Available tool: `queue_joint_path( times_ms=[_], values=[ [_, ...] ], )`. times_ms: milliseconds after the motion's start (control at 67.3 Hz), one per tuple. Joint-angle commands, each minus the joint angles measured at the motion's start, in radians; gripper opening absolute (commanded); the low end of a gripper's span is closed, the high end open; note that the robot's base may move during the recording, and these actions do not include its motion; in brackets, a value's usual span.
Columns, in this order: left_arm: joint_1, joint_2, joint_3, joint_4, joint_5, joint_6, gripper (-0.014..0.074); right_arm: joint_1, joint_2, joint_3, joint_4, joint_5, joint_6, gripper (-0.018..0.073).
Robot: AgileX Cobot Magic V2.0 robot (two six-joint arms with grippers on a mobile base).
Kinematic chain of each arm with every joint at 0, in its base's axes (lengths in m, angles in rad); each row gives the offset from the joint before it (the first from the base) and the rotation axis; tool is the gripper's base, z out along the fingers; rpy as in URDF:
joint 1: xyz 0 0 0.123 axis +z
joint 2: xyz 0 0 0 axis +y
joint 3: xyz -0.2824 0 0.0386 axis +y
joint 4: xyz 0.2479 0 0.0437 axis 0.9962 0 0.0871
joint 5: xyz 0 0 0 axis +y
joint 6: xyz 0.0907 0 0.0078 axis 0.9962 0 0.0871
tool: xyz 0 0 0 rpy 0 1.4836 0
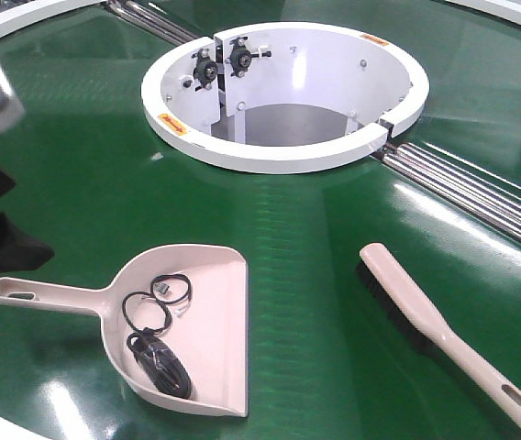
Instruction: Clean and inspect green conveyor with broom and dustpan
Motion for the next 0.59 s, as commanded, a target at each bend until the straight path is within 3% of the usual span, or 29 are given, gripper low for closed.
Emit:
queue_joint_path(
  times_ms=[0,163,401,580],
  values=[
    [-0.004,-0.114,-0.003,-0.110,-0.082,-0.032,0.0575,-0.006,-0.078,0.025,0.008,-0.114,-0.013,0.0484],
    [-0.004,-0.335,0.176,-0.226,-0.287,-0.030,0.0575,-0.006,-0.272,0.220,0.007,-0.259,-0.012,0.0484],
    [-0.004,-0.714,0.661,-0.260,-0.755,-0.030,0.0575,-0.006,-0.598,0.543,0.012,-0.499,-0.012,0.0484],
    [-0.004,-0.833,0.983,-0.284,-0.979,-0.032,0.0575,-0.006,-0.687,0.746,0.013,-0.623,-0.012,0.0484]
  ],
)
